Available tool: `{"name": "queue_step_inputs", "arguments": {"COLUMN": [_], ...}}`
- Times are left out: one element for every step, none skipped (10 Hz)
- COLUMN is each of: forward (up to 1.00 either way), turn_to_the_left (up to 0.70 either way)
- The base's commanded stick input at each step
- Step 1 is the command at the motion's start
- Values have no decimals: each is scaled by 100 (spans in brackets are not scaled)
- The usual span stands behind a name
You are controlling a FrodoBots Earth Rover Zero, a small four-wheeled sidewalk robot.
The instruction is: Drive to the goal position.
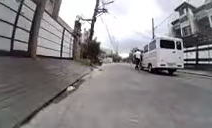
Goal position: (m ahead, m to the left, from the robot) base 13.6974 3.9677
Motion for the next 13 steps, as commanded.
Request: {"name": "queue_step_inputs", "arguments": {"forward": [100,100,100,100,100,100,100,100,100,100,100,100,100], "turn_to_the_left": [-5,-23,-38,-15,0,0,0,0,0,-39,-32,0,0]}}
